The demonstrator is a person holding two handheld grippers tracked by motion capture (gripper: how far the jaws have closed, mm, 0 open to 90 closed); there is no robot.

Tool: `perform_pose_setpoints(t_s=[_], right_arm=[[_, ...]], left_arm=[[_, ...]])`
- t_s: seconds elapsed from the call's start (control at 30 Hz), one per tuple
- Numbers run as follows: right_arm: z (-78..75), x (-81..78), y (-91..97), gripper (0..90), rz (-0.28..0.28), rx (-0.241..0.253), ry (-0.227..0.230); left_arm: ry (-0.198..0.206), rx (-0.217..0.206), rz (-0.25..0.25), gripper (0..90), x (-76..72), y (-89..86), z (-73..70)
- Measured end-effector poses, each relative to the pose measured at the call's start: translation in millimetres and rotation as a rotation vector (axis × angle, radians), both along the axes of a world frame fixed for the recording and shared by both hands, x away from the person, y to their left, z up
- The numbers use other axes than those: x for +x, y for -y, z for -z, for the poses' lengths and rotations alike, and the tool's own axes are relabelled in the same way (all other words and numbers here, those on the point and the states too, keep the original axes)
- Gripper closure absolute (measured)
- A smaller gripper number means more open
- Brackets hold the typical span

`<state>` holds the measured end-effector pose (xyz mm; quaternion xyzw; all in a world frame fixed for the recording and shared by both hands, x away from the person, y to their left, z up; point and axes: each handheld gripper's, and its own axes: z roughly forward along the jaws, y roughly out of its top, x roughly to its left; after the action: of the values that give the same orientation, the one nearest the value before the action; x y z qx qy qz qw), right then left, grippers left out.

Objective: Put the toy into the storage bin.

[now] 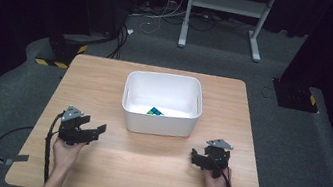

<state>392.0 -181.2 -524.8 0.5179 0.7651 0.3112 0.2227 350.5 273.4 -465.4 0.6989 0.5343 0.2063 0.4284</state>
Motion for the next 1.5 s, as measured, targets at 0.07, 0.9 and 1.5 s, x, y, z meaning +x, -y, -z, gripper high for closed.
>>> perform_pose_setpoints(t_s=[0.07,0.9,1.5], right_arm=[[0.0,0.0,0.0,13.5,0.000,0.000,0.000],[0.0,0.1,0.1,13.5,-0.001,-0.001,0.001],[0.0,0.0,0.0,13.5,0.000,0.000,0.000]], left_arm=[[-0.001,0.001,-0.001,22.5,0.2,0.1,0.8],[-0.033,0.043,-0.023,22.7,4.4,1.1,16.5],[-0.046,0.062,-0.032,23.1,8.8,4.6,24.8]])
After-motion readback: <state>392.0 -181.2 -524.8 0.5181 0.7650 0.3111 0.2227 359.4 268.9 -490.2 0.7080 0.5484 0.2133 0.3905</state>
